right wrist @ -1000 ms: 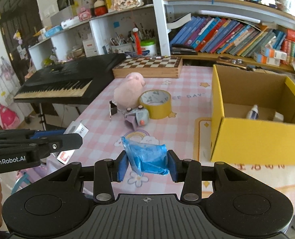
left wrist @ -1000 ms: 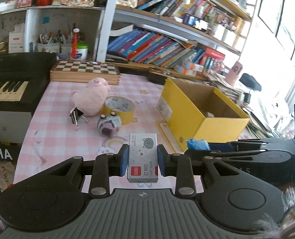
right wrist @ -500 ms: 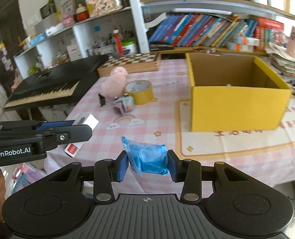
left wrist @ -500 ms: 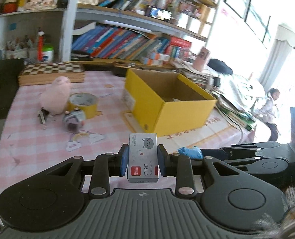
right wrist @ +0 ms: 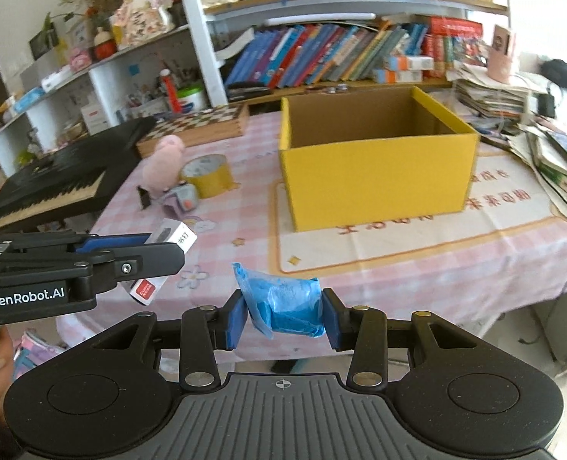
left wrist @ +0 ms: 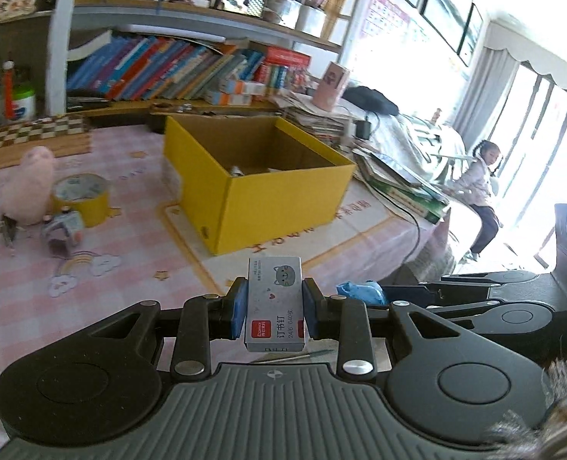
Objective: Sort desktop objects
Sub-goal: 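Carry the medicine box and blue bag toward the yellow box with both tools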
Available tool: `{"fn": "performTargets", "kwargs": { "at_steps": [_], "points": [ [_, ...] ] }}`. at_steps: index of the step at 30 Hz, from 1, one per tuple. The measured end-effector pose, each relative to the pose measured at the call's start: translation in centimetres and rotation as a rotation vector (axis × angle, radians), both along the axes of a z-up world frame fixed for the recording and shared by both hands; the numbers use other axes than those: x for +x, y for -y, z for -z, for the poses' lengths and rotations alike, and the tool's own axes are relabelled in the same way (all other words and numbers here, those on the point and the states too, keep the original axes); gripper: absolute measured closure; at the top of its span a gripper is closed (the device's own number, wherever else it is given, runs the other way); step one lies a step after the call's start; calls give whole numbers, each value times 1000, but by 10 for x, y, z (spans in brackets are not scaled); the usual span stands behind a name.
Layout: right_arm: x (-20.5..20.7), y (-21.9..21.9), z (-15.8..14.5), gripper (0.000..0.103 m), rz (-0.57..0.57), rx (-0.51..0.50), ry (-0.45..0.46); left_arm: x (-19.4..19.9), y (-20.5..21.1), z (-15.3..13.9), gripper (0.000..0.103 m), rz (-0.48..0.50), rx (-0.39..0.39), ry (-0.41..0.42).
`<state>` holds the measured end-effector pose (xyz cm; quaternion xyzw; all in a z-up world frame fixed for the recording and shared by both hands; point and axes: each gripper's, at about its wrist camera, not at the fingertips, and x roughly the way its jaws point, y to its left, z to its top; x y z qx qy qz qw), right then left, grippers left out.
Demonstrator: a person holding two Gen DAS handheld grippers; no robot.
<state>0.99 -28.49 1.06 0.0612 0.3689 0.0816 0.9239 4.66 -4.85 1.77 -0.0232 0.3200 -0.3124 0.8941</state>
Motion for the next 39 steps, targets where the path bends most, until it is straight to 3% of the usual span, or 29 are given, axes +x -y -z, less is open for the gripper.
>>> {"fn": "performTargets", "kwargs": {
  "at_steps": [7, 27, 39],
  "points": [
    [10, 31, 4, 62, 39, 27, -25, 9, 31, 2, 75, 35, 16, -12],
    [73, 104, 6, 62, -43, 22, -53, 61, 112, 2, 75, -15, 24, -26],
    [127, 139, -21, 62, -146, 31, 59, 99, 147, -21, 75, -106, 2, 42]
  ]
}}
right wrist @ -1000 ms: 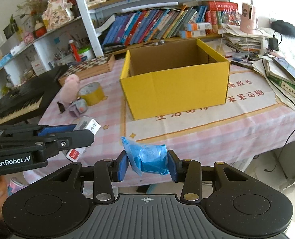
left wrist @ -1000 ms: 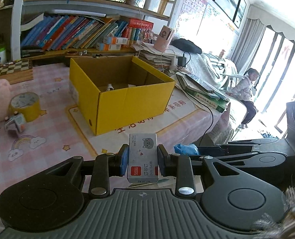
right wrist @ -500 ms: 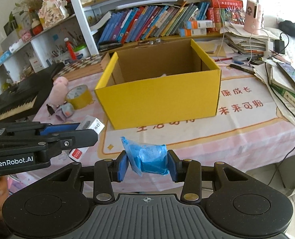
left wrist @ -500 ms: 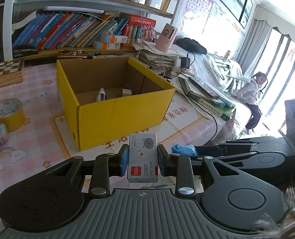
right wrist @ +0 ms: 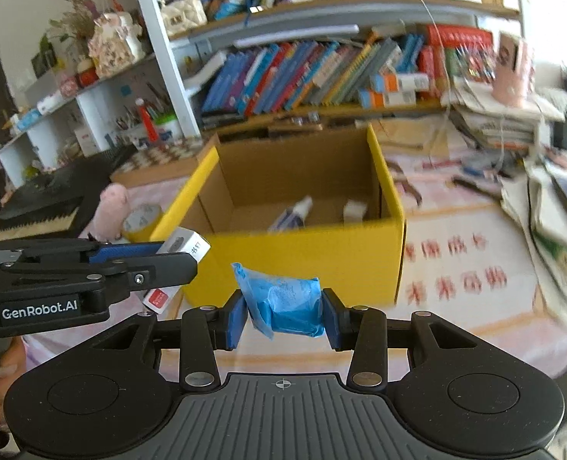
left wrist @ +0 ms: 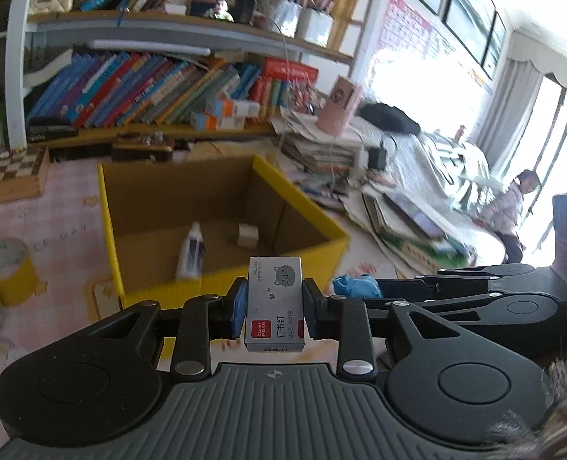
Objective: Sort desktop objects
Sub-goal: 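Carry the medicine box and blue bag toward the yellow box with both tools, then lower both tools into the yellow box and open them, releasing box and bag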
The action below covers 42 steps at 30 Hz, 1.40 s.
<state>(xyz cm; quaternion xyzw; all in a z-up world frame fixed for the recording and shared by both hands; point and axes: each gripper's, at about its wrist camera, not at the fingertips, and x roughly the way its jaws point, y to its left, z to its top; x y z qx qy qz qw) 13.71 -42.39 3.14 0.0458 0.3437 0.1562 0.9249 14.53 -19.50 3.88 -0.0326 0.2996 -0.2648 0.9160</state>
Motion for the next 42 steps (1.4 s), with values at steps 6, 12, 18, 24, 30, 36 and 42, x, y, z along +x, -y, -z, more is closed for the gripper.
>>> {"fn": "performTargets", "kwargs": {
  "at_steps": [6, 12, 18, 24, 30, 36, 42],
  "points": [
    [39, 1, -14, 62, -64, -45, 95, 31, 6, -17, 75, -42, 15, 60],
    [83, -6, -12, 62, -144, -111, 121, 75, 13, -18, 75, -66, 68, 63],
    [121, -20, 6, 62, -237, -205, 90, 119, 25, -3, 75, -65, 154, 26],
    [150, -32, 36, 62, -310, -288, -8, 153, 30, 22, 75, -98, 194, -53],
    [173, -46, 55, 62, -405, -352, -88, 179, 45, 45, 75, -87, 241, -140],
    [180, -58, 61, 62, -505, -421, -151, 188, 53, 52, 75, -76, 305, -161],
    [179, -58, 62, 62, -516, -426, -165, 188, 54, 53, 73, -79, 313, -172]
  ]
}}
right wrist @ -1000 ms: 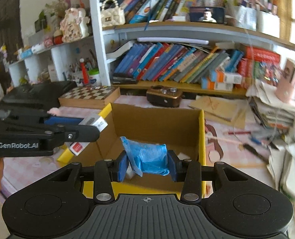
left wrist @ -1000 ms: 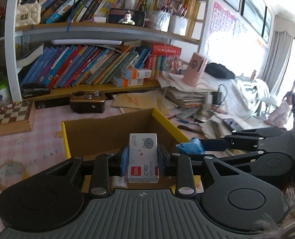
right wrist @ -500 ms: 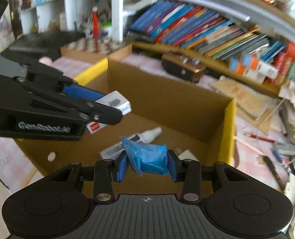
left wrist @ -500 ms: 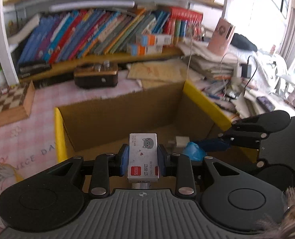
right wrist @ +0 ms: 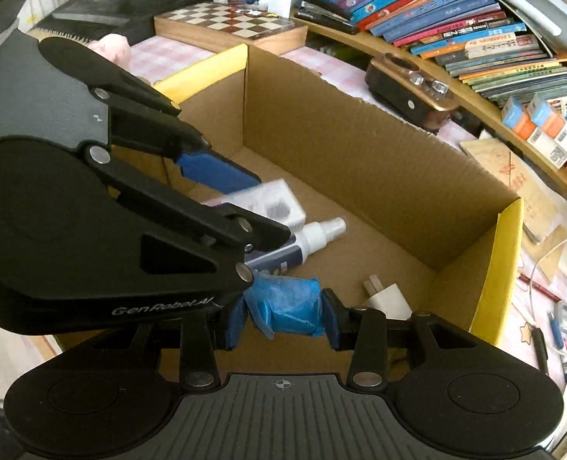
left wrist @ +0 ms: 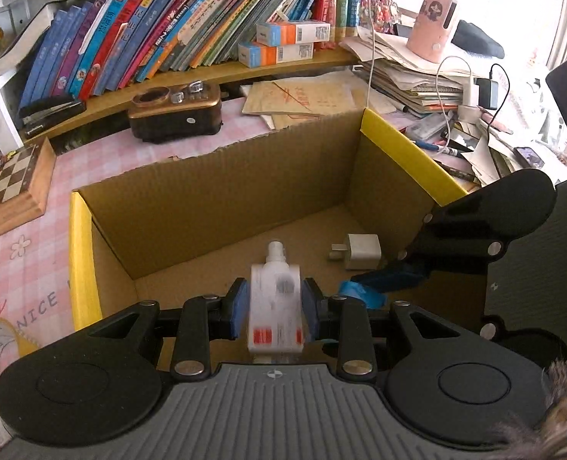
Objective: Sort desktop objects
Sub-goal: 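Lower both tools into the yellow box and open them, releasing box and bag, then lift both open tools out of the box back over the table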
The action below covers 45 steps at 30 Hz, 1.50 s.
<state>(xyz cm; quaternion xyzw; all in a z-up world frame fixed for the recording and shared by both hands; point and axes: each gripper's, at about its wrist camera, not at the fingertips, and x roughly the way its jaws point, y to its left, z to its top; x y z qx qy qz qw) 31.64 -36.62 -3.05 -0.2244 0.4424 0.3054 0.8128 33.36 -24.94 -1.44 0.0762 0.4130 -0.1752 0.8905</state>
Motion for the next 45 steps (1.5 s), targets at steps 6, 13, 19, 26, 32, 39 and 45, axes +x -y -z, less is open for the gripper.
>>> {"fn": "performTargets", "kwargs": {
  "at_steps": [6, 13, 19, 26, 32, 39, 45],
  "points": [
    [2, 3, -4, 58, 19, 35, 16, -4, -4, -5, 43, -22, -29, 26],
    [-2, 20, -19, 38, 116, 128, 74, -20, -19, -25, 12, -85, -102, 117],
    [-20, 36, -45, 33, 198, 217, 156, -42, -36, -47, 0, -148, -164, 197],
    [-59, 47, -68, 32, 244, 265, 278, -84, -53, -72, 0, -169, -233, 291],
    [-88, 59, -78, 30, 327, 318, 326, -119, -65, -82, 0, -174, -260, 335],
    [-131, 62, -73, 30, 435, 324, 371, -151, -87, -77, 0, -184, -295, 330],
    [-161, 57, -63, 30, 537, 332, 349, -175, -103, -69, 0, -151, -284, 315]
  ]
}}
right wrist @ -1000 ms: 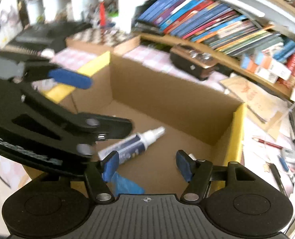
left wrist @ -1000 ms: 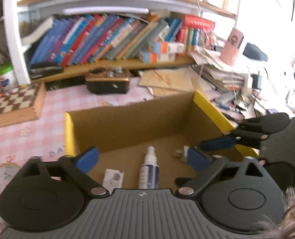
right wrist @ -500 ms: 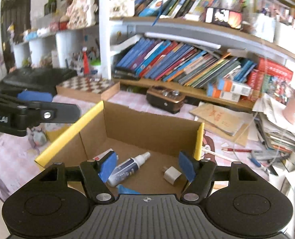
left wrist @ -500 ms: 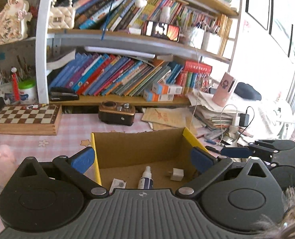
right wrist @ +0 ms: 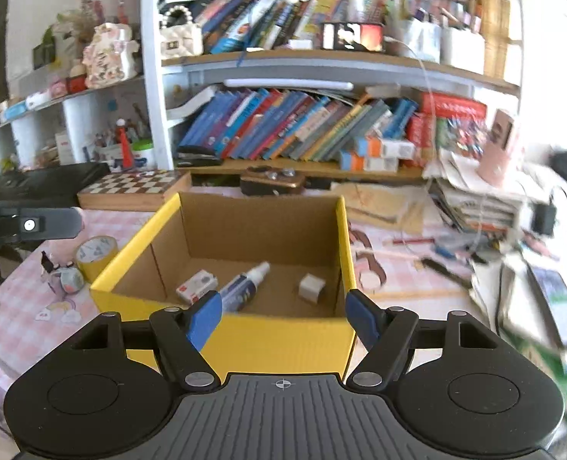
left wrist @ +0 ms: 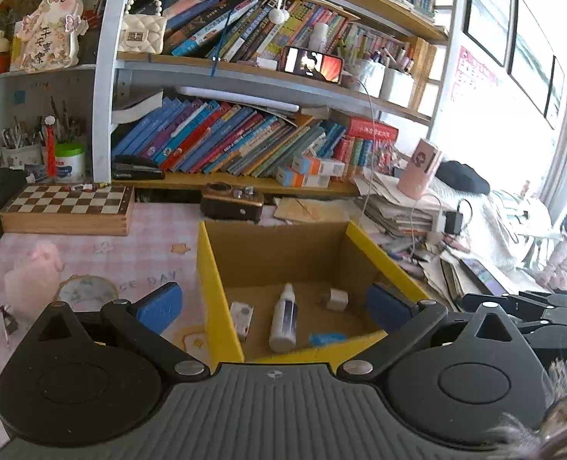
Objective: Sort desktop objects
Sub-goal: 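Lift both open tools out of the box back over the table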
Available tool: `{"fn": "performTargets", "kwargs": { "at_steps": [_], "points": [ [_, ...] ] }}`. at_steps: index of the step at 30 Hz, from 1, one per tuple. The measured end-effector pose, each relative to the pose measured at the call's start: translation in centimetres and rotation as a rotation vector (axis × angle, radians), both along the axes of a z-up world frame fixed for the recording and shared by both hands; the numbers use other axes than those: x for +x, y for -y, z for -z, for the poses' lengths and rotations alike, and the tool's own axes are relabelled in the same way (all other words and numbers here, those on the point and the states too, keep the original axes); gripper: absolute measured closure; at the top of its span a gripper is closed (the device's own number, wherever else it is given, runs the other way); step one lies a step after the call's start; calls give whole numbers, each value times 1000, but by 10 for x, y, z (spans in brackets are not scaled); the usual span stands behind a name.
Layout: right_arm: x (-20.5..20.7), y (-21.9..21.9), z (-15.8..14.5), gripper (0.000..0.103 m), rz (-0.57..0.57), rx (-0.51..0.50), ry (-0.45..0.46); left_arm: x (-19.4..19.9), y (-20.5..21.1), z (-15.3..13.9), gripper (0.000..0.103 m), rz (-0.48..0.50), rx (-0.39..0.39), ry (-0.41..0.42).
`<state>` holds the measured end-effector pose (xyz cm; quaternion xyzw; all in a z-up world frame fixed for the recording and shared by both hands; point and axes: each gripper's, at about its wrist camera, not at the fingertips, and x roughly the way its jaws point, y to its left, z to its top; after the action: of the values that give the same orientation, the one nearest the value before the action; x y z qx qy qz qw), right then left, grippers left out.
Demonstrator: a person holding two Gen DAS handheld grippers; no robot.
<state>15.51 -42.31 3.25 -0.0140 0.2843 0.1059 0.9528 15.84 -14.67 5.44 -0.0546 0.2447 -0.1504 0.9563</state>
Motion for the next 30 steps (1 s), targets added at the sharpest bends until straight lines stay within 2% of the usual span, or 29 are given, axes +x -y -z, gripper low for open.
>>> {"fn": "performTargets", "kwargs": {
  "at_steps": [13, 20, 30],
  "points": [
    [-55, -45, 19, 29, 104, 8, -54, -43, -41, 22, 0, 81, 25, -64],
    [-81, -72, 31, 29, 178, 41, -73, -67, -66, 41, 0, 78, 47, -103],
    [-106, -110, 43, 29, 178, 41, -103, -87, -102, 55, 0, 53, 76, -123]
  ]
}}
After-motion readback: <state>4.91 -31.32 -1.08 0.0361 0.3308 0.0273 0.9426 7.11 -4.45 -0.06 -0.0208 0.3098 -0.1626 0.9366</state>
